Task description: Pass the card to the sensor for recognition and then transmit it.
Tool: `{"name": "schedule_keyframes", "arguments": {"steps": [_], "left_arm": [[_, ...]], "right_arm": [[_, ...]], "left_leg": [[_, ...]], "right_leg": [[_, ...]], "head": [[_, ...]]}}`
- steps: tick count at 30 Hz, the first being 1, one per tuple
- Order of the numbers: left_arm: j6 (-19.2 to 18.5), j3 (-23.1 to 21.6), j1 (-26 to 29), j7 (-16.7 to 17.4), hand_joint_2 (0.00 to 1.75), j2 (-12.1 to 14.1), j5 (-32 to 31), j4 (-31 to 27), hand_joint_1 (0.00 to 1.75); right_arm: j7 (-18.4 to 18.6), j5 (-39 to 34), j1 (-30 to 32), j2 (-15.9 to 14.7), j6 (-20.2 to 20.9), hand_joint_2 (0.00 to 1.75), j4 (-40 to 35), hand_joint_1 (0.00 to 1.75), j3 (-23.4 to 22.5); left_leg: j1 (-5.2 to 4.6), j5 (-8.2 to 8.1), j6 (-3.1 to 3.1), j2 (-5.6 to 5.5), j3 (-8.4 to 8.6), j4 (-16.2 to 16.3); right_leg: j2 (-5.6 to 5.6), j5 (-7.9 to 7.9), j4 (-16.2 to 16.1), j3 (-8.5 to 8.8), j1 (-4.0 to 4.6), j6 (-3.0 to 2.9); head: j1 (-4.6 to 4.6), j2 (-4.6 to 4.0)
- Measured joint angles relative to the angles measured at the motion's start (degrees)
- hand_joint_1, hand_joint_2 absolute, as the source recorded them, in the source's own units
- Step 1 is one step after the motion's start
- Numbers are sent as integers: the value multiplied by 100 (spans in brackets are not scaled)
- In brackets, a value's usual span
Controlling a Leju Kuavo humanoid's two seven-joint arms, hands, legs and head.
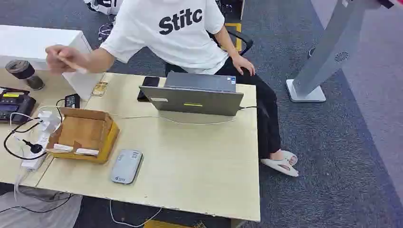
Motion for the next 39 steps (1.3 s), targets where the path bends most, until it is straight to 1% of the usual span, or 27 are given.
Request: {"name": "schedule_keyframes", "arguments": {"steps": [6, 7, 8, 9, 10, 11, 12, 13, 14, 15, 16, 17, 18, 19, 20, 22, 23, 24, 25, 27, 32, 34, 37, 39], "left_arm": [[0, -2, 2, 0, 175, -2, 0, 0, 0], [-51, -2, -3, 0, 175, 0, -57, 0, 0], [-164, -57, -81, 141, 175, 86, -323, 13, 0], [-258, -162, -284, 397, 175, 156, -684, 143, 0], [-269, -467, -962, 1067, 175, 386, -1577, 627, 0], [-71, -963, -1631, 2007, 175, 648, -2813, 1215, 0], [90, -1510, -1930, 2526, 175, 829, -4009, 1568, 0], [233, -2209, -2088, 2778, 175, 984, -5201, 1795, 0], [379, -2967, -2187, 2765, 175, 1199, -6299, 1968, 0], [470, -3557, -2284, 2754, 175, 1325, -7123, 2091, 0], [551, -3982, -2326, 2682, 175, 1437, -7612, 2164, 0], [641, -4235, -2325, 2634, 175, 1533, -7806, 2175, 0], [792, -4434, -2316, 2506, 175, 1650, -7612, 2173, 0], [969, -4476, -2307, 2367, 175, 1677, -7158, 2170, 0], [1168, -4505, -2277, 2189, 175, 1692, -6497, 2144, 0], [1625, -4572, -2153, 1626, 175, 1692, -4388, 1964, 0], [1771, -4572, -2090, 1361, 175, 1690, -3531, 1860, 0], [1851, -4570, -2008, 1072, 175, 1679, -2828, 1737, 0], [1864, -4570, -1930, 854, 175, 1679, -2473, 1628, 0], [1845, -4568, -1810, 524, 175, 1676, -2115, 1460, 0], [1832, -4559, -1608, 145, 175, 1626, -1810, 1102, 0], [1851, -4559, -1545, 50, 175, 1606, -1831, 990, 0], [1906, -4560, -1483, 11, 175, 1572, -2006, 881, 0], [1906, -4560, -1483, 11, 175, 1572, -2006, 881, 0]], "right_arm": [[2, 0, 0, 0, 0, 175, 0, 0, 2], [33, 46, 13, 0, 15, 175, 0, 0, 2], [158, 189, 4, -2, 114, 175, 2, 0, 40], [274, 320, -3, -20, 259, 175, 9, 0, 101], [455, 486, -33, -68, 528, 175, 22, 0, 230], [531, 577, -116, -127, 742, 175, 26, 0, 348], [553, 590, -189, -166, 772, 175, 26, 0, 416], [571, 605, -242, -185, 772, 175, 30, 0, 465], [573, 610, -259, -223, 769, 175, 35, 0, 505], [592, 610, -241, -253, 765, 175, 39, 0, 540], [592, 608, -222, -264, 752, 175, 46, 0, 588], [592, 597, -196, -275, 743, 175, 52, 0, 614], [590, 564, -171, -286, 739, 175, 55, 0, 630], [588, 531, -152, -293, 732, 175, 55, 0, 634], [588, 527, -143, -297, 726, 175, 57, 0, 645], [590, 520, -140, -299, 698, 175, 70, 0, 662], [590, 509, -137, -299, 647, 175, 79, 0, 662], [590, 479, -132, -299, 551, 175, 79, 0, 662], [590, 461, -127, -297, 468, 175, 79, 0, 662], [590, 439, -122, -295, 367, 175, 76, 0, 662], [546, 431, -100, -295, 289, 175, 76, 0, 662], [549, 433, -95, -293, 289, 175, 79, 0, 662], [551, 433, -96, -293, 291, 175, 76, 0, 662], [551, 433, -96, -293, 291, 175, 76, 0, 662]], "left_leg": [[0, 0, 0, 0, 1, 0], [-2, 0, 0, 1, 25, 14], [-5, 0, 0, 9, 23, 15], [-11, 1, 5, 9, 39, 20], [-20, 40, 31, -42, 6, 20], [-10, 71, 3, -87, -26, 15], [2, 73, -8, -79, -35, 1], [5, 76, -12, -52, -45, 0], [17, 84, -11, -27, -52, 0], [15, 89, -6, -25, -55, 1], [15, 91, -5, -23, -55, 2], [12, 90, -4, -7, -56, 4], [8, 88, -2, 1, -56, 6], [6, 86, 1, 2, -56, 8], [-1, 83, 6, 1, -57, 9], [-1, 80, 5, 0, -58, 8], [-1, 80, 5, -2, -59, 7], [0, 78, 7, -2, -59, 6], [1, 78, 7, -5, -61, 5], [1, 78, 7, -8, -62, 3], [1, 78, 7, -6, -62, 2], [1, 79, 7, -7, -62, 3], [0, 79, 7, -7, -61, 3], [0, 79, 7, -7, -61, 3]], "right_leg": [[0, 0, 0, 0, 0, 0], [3, 0, -14, -57, 0, 0], [11, 0, -15, -49, -2, 0], [12, 4, -21, -66, -3, 8], [-43, 10, -18, -68, -5, 18], [-82, 26, -10, -69, -4, 9], [-79, 50, -5, -61, -1, -10], [-51, 75, -1, -43, 5, -18], [-21, 88, 2, -49, 4, -5], [-16, 93, 0, -48, 2, -1], [-10, 100, -1, -50, -1, 7], [5, 101, -3, -53, -3, 7], [12, 101, -3, -58, -5, 8], [14, 101, -5, -63, -5, 8], [13, 98, -6, -64, -5, 11], [11, 92, -8, -66, -4, 18], [11, 88, -8, -65, -3, 23], [8, 84, -8, -65, -3, 22], [3, 82, -8, -65, -3, 20], [-1, 81, -8, -66, -2, 19], [-1, 82, -8, -65, -1, 19], [-1, 82, -8, -64, -2, 20], [-1, 82, -8, -64, -2, 20], [-1, 82, -8, -64, -2, 20]], "head": [[0, 0], [0, 0], [4, 0], [-9, 0], [0, 0], [11, 0], [-7, 0], [-18, -2], [-44, 0], [-31, 0], [-6, 0], [13, 0], [9, 0], [7, 0], [9, 0], [7, 0], [4, 0], [5, 0], [4, 0], [2, 0], [4, 0], [4, 0], [4, 0], [4, 0]]}}
